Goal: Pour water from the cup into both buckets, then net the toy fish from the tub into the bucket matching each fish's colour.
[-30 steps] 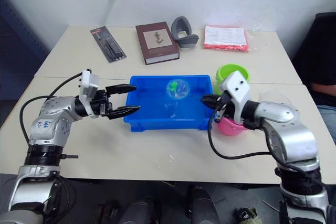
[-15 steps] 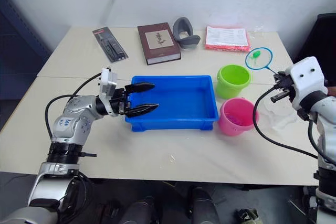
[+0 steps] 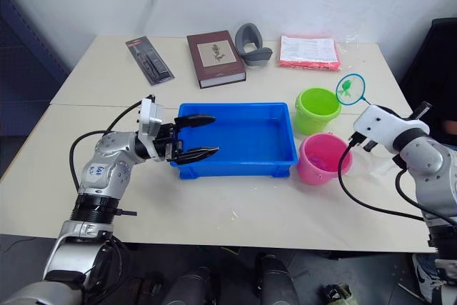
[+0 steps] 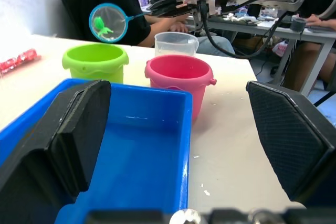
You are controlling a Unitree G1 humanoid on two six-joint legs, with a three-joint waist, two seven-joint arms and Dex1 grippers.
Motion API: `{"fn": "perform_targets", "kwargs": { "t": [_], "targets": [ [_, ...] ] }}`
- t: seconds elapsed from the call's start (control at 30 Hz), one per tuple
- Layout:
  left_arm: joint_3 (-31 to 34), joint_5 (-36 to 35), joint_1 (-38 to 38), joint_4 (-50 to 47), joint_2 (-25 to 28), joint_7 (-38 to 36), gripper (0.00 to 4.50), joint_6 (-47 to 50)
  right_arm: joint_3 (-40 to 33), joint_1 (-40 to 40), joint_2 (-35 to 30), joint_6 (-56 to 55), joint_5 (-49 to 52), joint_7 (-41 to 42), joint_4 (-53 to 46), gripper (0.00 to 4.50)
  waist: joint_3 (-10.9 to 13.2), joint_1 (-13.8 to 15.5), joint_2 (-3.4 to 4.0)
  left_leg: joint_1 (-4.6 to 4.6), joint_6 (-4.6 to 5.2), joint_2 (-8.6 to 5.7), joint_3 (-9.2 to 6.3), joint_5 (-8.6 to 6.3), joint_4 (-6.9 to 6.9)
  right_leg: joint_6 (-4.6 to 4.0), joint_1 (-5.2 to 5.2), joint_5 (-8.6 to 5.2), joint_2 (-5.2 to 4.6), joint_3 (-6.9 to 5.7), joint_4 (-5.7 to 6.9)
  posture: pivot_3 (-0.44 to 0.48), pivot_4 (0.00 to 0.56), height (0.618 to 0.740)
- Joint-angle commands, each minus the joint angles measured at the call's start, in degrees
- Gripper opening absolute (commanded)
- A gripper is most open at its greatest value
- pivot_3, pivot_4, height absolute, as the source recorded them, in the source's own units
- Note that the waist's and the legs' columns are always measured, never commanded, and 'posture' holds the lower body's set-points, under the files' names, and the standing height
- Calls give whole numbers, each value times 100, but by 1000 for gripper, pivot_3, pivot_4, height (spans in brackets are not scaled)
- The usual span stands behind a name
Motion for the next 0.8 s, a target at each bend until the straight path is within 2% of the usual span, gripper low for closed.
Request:
{"fn": "perform_targets", "kwargs": {
  "t": [0.03,0.2,0.47,0.8],
  "targets": [
    [9,56,-117,52,-67,-16,4447,-283,268,-161,-419,-744,-709,-308,154,0,0,-5,0,0,0,0,-1,0,0,0,0,0,0,0,0,0,150,740],
    [-1,183,-189,227,-159,26,4447,-638,620,-420,-655,-1566,-1367,-895,664,0,0,-11,0,1,-2,1,2,1,0,0,0,0,1,1,-1,0,150,740],
    [-107,274,-282,281,-304,75,4447,-827,695,-524,-792,-2342,-1989,-2021,1314,0,0,-8,0,-1,-5,1,2,2,0,1,2,1,1,0,-3,0,150,740],
    [-183,242,-171,72,-398,233,4447,-712,885,-634,-810,-2618,-2307,-2416,1590,0,-1,-14,1,3,-8,4,2,4,0,2,5,1,3,1,-2,0,150,740]
  ]
}}
